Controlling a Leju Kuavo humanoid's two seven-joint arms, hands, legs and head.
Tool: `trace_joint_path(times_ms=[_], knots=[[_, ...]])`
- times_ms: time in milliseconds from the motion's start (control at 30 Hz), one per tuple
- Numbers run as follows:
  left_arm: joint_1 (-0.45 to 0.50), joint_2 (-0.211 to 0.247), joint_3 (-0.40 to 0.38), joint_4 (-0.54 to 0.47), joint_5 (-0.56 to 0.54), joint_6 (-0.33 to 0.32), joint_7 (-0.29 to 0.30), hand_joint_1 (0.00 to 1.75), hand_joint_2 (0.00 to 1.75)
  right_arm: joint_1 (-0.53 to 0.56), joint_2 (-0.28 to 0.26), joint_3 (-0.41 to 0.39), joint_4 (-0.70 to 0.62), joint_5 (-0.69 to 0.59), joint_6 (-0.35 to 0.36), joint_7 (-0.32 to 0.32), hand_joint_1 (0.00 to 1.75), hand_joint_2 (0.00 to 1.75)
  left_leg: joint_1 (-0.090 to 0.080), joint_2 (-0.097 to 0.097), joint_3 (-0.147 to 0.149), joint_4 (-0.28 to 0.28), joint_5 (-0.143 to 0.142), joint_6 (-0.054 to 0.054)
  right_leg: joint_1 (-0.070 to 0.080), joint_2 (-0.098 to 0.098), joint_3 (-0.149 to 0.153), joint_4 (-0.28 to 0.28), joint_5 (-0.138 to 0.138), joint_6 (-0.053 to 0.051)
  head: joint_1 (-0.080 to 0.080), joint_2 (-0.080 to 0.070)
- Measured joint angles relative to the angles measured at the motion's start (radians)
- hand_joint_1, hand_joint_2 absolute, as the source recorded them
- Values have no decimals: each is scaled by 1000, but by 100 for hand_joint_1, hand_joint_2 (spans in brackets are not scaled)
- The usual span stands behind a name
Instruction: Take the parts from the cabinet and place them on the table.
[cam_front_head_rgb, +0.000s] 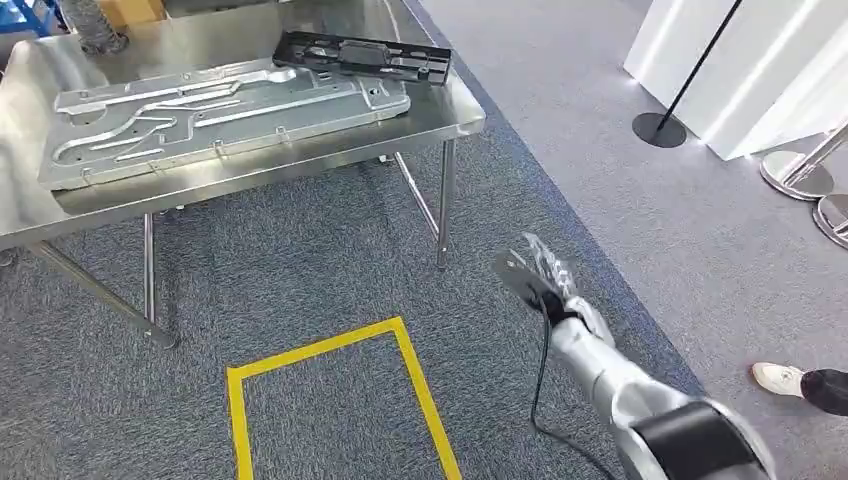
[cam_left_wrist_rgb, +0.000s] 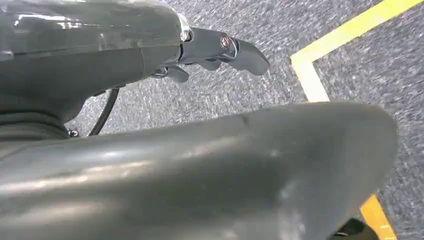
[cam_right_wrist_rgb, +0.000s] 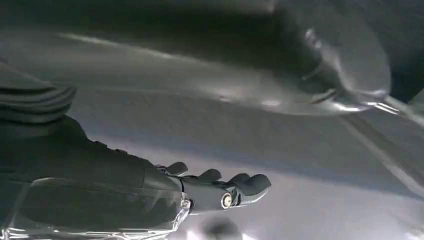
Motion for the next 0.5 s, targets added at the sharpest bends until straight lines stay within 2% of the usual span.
trace_joint_path(times_ms=[33,67,133,167,200,233,300,333,367,400,433,467,500], knots=[[-2,0,0,0,-1,0,0,0,0,32,8,-17,4,-6,-12,-2,0,0,-5,-5,-13,13,-3,-6,4,21,49,-74,-31,-8,0,0],[-6,0,0,0,-1,0,0,0,0,59,13,-31,8,-8,-17,-2,0,0,-5,-5,-15,17,1,-13,5,19,37,-66,-30,-25,0,0],[-7,0,-1,0,-1,0,0,0,0,93,14,-51,17,-12,-4,4,0,0,-3,-9,-17,19,6,-23,10,10,35,-68,-33,-43,0,0],[-7,0,-1,0,-2,0,0,0,0,108,14,-58,19,-20,7,18,0,0,-4,-11,-18,19,8,-30,4,5,35,-75,-27,-55,0,0],[-7,1,-1,0,-7,1,-2,0,0,127,14,-69,20,-32,12,30,0,0,1,-14,-27,35,-11,-32,4,0,38,-79,-21,-63,0,0],[-7,1,-2,0,-8,3,-6,0,0,152,14,-82,21,-48,12,42,0,0,1,-17,-44,81,-54,-35,4,-6,36,-80,-17,-70,0,0],[-7,1,-4,0,-9,5,-15,0,0,219,10,-114,28,-85,-3,54,0,0,5,-23,-100,244,-147,-38,11,-25,31,-80,-14,-76,0,0],[-7,1,-4,0,-10,7,-18,0,0,252,9,-130,31,-96,-11,54,0,0,6,-24,-121,310,-172,-41,13,-34,27,-78,-13,-76,0,0],[-7,0,-5,0,-10,7,-18,0,0,282,9,-142,34,-100,-13,54,0,0,7,-24,-125,339,-175,-41,15,-40,23,-76,-12,-76,0,0],[-6,1,-5,0,-10,7,-18,0,0,304,9,-151,38,-104,-14,54,0,0,7,-24,-104,316,-154,-41,15,-45,19,-73,-11,-75,0,0],[-6,1,-5,0,-10,7,-18,0,0,316,9,-156,40,-106,-14,54,0,0,7,-24,-65,257,-121,-39,15,-46,15,-68,-11,-74,0,0],[-7,1,-5,0,-10,7,-19,0,0,321,9,-162,42,-106,-12,54,0,0,7,-23,-12,167,-83,-35,14,-47,12,-64,-10,-72,0,0],[-9,1,-5,0,-11,7,-20,0,0,323,9,-167,43,-107,-9,54,0,0,7,-18,40,78,-58,-29,15,-47,10,-60,-10,-70,0,0]])
